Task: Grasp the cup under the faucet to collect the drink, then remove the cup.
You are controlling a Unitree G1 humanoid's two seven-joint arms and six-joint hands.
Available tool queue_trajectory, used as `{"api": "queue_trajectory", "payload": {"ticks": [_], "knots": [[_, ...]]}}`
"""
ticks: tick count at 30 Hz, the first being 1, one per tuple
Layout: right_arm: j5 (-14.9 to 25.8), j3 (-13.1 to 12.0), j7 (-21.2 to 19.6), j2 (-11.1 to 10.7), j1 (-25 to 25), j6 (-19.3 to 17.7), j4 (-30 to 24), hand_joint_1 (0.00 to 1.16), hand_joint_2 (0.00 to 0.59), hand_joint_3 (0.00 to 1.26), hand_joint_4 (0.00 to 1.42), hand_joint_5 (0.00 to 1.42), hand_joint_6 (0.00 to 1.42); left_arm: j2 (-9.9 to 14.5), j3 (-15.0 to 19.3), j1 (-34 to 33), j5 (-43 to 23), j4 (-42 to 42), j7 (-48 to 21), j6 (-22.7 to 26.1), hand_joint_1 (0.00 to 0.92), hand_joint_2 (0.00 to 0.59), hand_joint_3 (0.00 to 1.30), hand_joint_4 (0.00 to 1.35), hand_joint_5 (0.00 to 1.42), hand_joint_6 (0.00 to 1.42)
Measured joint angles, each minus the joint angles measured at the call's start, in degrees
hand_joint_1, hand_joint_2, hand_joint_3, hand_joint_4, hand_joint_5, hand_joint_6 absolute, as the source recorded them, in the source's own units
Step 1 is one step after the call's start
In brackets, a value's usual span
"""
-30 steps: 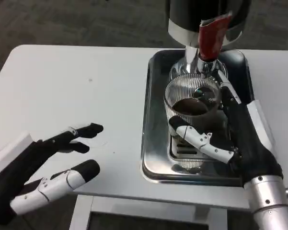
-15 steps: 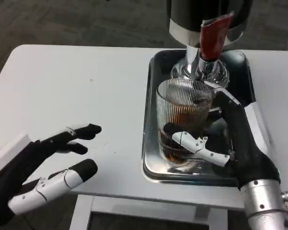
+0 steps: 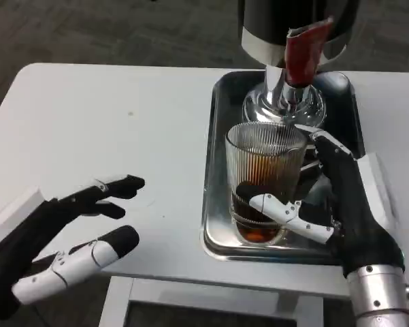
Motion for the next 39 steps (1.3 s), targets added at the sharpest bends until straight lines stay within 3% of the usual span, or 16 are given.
{"api": "queue_trajectory", "payload": {"ticks": [13, 26, 39], "knots": [[1.5, -2.0, -4.0, 1.6, 2.9, -3.6, 0.5, 0.71, 0.239, 0.62, 0.82, 0.99, 1.29, 0.0, -0.1, -0.5, -0.1, -0.1, 0.0, 0.0, 0.000, 0.087, 0.23, 0.20, 0.29, 0.21], [2.5, -3.6, -4.5, 1.7, 5.7, -6.7, -0.1, 0.71, 0.239, 0.71, 0.90, 1.08, 1.38, 0.0, -0.1, -1.1, -0.7, 0.0, 0.0, -0.4, 0.000, 0.089, 0.23, 0.20, 0.29, 0.21], [4.4, -5.0, -4.4, 1.7, 10.2, -8.2, -5.5, 0.71, 0.242, 0.78, 0.96, 1.15, 1.42, 0.2, -0.2, -3.4, -0.8, 1.3, 0.0, -0.8, 0.000, 0.090, 0.22, 0.20, 0.29, 0.21]]}}
